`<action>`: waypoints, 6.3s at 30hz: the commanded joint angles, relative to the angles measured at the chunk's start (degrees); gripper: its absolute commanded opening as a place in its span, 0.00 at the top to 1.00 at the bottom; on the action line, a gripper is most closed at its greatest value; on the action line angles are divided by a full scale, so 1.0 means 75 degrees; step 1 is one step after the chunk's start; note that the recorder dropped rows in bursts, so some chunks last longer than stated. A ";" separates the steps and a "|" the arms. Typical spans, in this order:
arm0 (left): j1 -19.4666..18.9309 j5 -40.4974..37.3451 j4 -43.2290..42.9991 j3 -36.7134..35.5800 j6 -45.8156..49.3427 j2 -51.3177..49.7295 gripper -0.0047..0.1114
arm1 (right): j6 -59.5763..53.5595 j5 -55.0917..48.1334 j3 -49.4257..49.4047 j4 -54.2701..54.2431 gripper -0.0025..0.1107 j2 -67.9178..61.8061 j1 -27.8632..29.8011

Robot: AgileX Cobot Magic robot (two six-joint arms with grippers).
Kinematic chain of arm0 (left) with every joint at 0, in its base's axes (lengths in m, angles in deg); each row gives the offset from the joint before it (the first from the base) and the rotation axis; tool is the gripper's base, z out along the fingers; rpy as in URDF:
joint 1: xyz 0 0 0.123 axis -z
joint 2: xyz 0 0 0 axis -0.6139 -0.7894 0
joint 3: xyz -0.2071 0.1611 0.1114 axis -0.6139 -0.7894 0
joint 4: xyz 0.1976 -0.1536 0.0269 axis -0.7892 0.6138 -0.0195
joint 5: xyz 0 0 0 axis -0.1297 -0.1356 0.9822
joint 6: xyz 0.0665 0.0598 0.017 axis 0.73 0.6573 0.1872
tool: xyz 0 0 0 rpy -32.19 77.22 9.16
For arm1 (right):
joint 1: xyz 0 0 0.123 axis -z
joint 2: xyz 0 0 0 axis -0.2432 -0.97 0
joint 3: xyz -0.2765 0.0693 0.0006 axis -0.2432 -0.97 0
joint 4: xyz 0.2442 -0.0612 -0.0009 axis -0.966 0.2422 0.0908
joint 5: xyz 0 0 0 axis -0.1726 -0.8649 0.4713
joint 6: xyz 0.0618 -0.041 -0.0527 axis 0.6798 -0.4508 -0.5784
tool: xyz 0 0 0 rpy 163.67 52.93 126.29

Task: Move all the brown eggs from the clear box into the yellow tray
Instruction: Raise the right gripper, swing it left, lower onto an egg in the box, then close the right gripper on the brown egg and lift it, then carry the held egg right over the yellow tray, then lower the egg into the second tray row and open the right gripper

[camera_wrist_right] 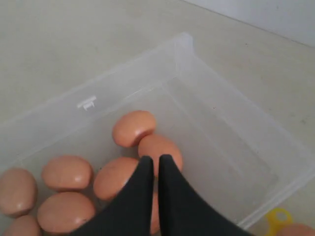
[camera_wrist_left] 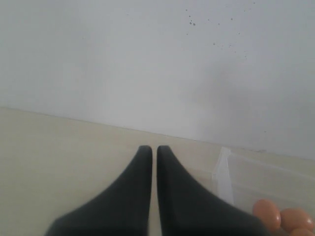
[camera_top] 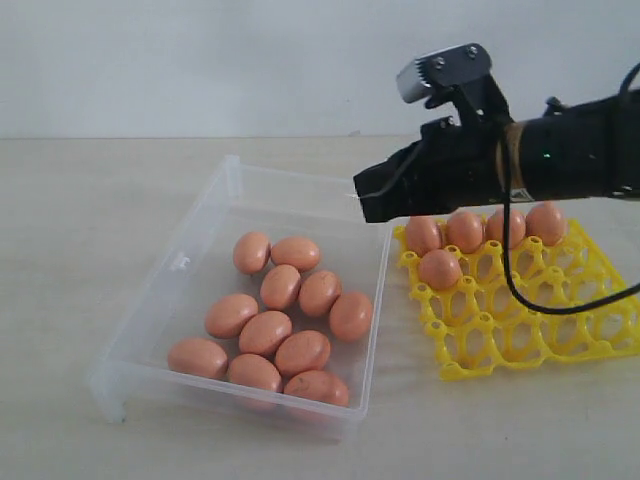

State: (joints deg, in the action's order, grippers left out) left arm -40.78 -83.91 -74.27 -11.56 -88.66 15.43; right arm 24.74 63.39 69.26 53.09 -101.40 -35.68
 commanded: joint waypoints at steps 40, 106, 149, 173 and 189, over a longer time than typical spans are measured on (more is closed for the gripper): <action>0.0029 0.0015 0.0004 0.0029 -0.0009 -0.0027 0.93 | -0.5972 -0.8196 0.2455 -0.4102 0.98 -0.0841 -0.1095; 0.0029 0.0015 0.0004 0.0029 -0.0009 -0.0027 0.93 | -1.5481 -0.6959 0.5423 -1.2979 0.98 -0.4501 -0.1915; 0.0029 0.0015 0.0004 0.0029 -0.0009 -0.0027 0.93 | -0.9296 0.3870 -0.3071 -1.1784 0.98 -0.0961 0.0611; 0.0029 0.0015 0.0004 0.0029 -0.0009 -0.0027 0.93 | -0.8867 0.4583 -0.3117 -1.0844 0.98 -0.2541 0.0593; 0.0029 0.0015 0.0004 0.0029 -0.0009 -0.0027 0.93 | -0.8964 0.4376 -0.3117 -1.0583 0.68 -0.2541 0.0593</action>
State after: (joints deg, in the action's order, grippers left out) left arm -40.78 -83.91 -74.27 -11.56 -88.66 15.43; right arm -42.11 95.85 45.98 -26.94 -120.55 -31.38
